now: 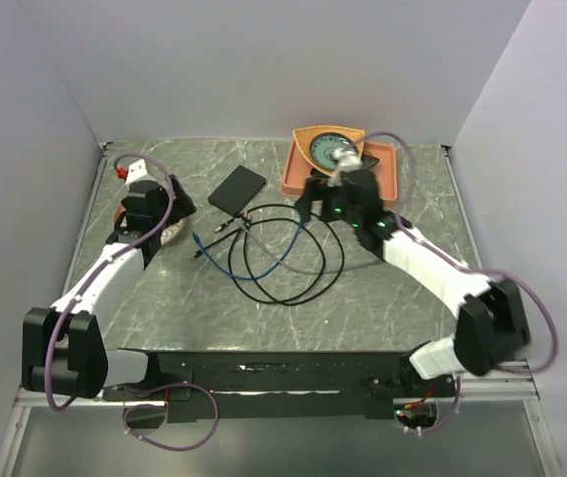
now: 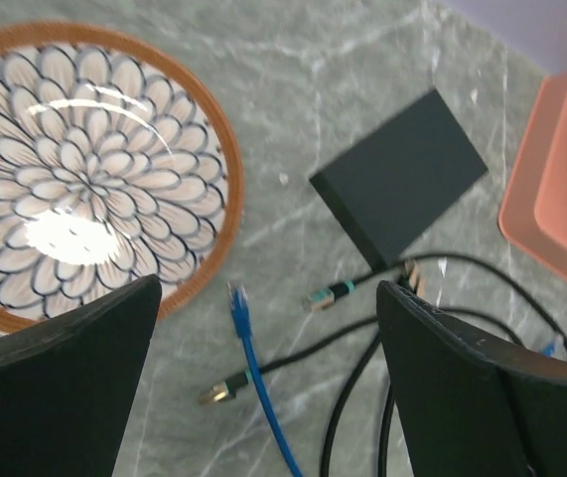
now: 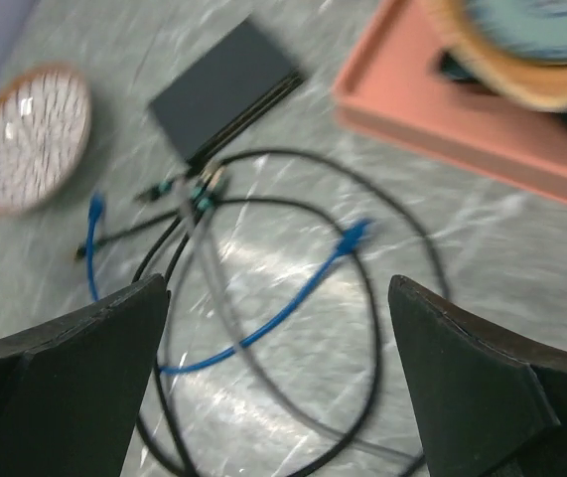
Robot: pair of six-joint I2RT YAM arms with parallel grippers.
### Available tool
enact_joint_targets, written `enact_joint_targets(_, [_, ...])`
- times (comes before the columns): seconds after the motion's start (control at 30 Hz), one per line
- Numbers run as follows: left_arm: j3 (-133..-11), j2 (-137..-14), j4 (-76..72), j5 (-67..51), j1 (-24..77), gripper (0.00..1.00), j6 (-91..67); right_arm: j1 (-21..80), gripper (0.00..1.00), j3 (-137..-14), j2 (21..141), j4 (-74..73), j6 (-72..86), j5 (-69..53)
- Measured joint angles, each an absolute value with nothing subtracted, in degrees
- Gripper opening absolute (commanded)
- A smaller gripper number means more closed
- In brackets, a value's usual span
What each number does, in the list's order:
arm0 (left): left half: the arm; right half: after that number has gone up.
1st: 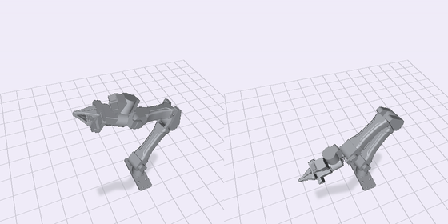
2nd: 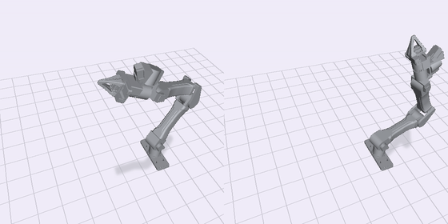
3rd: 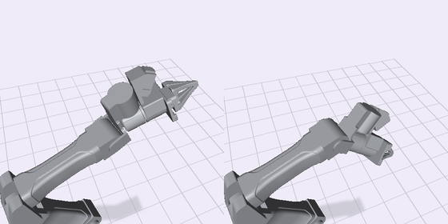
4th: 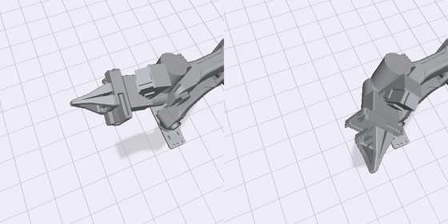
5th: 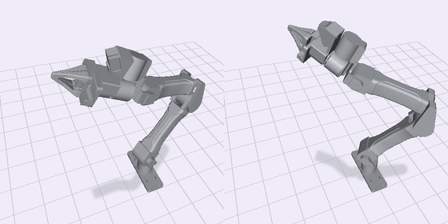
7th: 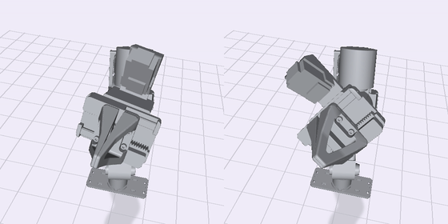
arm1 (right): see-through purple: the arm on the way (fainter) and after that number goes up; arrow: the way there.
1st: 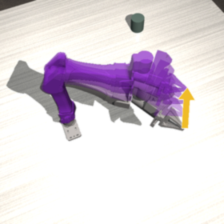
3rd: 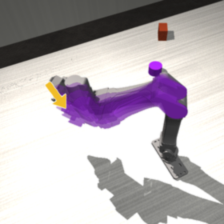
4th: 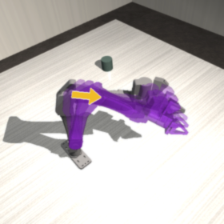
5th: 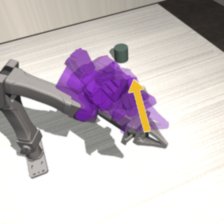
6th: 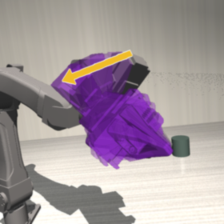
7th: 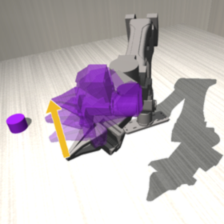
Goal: Insert the plug into the switch port
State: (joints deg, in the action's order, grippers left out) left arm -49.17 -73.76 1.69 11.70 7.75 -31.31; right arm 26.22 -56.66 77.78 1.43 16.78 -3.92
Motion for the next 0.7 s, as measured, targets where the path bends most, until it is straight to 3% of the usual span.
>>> enact_joint_targets(0.17, [-47.5,-71.4,1.4,7.4,7.7,0.96,-31.4,33.3,0.98,-72.1,94.0,-6.6,12.7,-6.3])
enact_joint_targets(0.3, [-47.5,-69.0,0.4,4.5,7.7,0.96,-31.3,36.8,0.89,-83.2,106.9,-10.8,10.7,-8.9])
enact_joint_targets(0.47, [-47.5,-67.0,0.0,1.4,7.7,0.96,-31.3,39.3,0.74,-90.2,117.8,-16.4,9.5,-12.9])
enact_joint_targets(0.7, [-47.5,-63.5,-1.0,-1.9,7.7,0.96,-31.3,39.5,0.68,-93.7,123.7,-18.9,9.6,-16.3])
